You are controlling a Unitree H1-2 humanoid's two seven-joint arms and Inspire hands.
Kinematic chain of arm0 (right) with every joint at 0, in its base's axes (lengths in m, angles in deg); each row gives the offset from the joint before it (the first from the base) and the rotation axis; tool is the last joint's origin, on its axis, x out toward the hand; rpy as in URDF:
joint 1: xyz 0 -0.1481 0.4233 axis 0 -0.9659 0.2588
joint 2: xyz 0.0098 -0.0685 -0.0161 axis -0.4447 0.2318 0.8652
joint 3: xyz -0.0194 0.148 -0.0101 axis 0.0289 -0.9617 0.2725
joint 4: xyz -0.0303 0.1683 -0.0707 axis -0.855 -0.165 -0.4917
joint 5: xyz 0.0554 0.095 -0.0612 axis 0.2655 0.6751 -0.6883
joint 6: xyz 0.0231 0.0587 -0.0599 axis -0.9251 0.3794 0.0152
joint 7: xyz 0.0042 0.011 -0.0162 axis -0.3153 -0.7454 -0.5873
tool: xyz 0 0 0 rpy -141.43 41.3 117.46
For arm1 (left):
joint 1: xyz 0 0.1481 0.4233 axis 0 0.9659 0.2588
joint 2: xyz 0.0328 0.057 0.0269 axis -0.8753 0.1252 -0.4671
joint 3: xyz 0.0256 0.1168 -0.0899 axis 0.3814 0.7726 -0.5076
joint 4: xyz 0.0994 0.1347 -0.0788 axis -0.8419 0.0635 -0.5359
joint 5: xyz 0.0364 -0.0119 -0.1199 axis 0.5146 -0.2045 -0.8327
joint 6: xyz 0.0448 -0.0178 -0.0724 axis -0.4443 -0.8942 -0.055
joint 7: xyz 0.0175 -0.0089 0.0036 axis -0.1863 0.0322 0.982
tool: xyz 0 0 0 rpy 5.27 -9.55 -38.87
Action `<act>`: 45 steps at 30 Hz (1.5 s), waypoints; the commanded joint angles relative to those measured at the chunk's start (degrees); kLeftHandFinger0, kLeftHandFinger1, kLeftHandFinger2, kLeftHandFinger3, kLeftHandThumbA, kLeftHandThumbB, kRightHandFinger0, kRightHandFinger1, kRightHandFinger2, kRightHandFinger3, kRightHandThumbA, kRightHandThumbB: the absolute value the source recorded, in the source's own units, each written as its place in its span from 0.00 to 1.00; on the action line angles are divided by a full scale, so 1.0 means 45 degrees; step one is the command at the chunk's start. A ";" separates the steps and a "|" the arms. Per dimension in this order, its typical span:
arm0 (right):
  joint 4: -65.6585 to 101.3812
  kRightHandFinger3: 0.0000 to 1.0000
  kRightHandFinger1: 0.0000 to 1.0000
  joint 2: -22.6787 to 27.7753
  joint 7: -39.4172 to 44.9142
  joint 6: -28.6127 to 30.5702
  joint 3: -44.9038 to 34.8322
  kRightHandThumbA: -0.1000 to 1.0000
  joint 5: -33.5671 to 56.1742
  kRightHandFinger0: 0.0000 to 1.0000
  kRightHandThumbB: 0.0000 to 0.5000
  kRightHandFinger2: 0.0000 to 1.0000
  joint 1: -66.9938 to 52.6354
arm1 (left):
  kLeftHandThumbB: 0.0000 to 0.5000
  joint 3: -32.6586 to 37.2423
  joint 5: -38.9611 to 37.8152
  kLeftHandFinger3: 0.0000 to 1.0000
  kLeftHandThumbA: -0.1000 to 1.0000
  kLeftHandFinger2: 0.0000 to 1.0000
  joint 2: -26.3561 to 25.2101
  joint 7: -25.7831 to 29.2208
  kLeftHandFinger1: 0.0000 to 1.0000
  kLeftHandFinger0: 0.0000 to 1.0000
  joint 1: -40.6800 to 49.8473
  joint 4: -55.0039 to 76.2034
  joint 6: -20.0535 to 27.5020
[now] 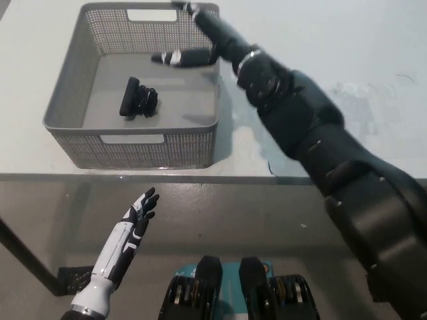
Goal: Use the right hand to pick up a webcam and put it into a container on the left side
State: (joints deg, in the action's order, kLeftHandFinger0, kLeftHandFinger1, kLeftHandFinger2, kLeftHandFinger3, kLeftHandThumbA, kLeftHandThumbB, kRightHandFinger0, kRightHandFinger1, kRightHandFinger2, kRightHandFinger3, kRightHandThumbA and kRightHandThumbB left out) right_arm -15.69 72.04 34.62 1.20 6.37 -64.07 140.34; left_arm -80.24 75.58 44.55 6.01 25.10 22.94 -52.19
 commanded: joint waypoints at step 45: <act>1.8041 1.00 1.00 0.2111 0.2859 0.0343 -0.1547 1.00 0.6646 1.00 0.50 1.00 -1.8009 | 0.45 -0.1130 -0.5091 1.00 1.00 1.00 -0.0185 -0.2315 1.00 1.00 -0.0280 0.0667 -0.2617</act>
State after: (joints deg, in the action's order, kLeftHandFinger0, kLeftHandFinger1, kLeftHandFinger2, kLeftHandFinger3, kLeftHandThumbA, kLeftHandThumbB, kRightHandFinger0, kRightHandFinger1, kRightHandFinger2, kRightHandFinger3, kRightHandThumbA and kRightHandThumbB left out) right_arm 64.34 82.02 44.49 -0.45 -1.43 -39.57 57.45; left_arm -85.14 51.74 44.79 -3.20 25.12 23.92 -66.88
